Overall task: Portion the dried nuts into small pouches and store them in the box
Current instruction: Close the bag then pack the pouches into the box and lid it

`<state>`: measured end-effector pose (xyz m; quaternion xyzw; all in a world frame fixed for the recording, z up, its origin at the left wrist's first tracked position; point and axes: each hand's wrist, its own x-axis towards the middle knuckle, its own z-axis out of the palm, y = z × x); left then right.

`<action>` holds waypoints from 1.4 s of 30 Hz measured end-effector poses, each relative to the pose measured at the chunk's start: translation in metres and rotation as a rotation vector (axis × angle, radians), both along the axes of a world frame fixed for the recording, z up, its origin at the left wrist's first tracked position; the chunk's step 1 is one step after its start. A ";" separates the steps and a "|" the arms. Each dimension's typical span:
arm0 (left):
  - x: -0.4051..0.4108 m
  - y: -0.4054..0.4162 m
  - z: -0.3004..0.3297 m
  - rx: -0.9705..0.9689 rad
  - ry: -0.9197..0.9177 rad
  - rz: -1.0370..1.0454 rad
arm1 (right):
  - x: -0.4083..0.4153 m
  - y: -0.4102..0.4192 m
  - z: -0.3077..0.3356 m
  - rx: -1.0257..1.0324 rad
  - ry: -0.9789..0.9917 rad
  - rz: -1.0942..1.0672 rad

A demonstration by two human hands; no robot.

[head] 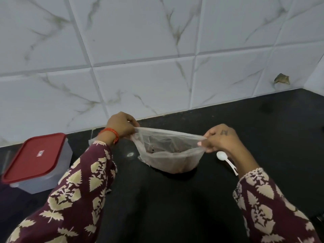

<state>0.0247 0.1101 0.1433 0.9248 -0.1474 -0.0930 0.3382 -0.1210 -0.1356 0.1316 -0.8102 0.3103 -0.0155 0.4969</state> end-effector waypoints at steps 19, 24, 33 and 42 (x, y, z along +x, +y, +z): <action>0.021 0.027 0.005 -0.308 -0.135 -0.110 | 0.024 -0.043 -0.018 0.119 -0.452 0.189; -0.012 0.047 -0.062 -0.161 0.059 -0.253 | -0.018 -0.029 -0.093 -0.076 -0.393 0.162; -0.043 0.056 -0.150 0.096 -0.609 -0.553 | -0.043 -0.029 -0.141 -0.493 -0.466 0.322; -0.044 0.040 -0.151 -0.317 0.290 -0.090 | -0.021 -0.025 -0.150 -0.136 -0.168 0.038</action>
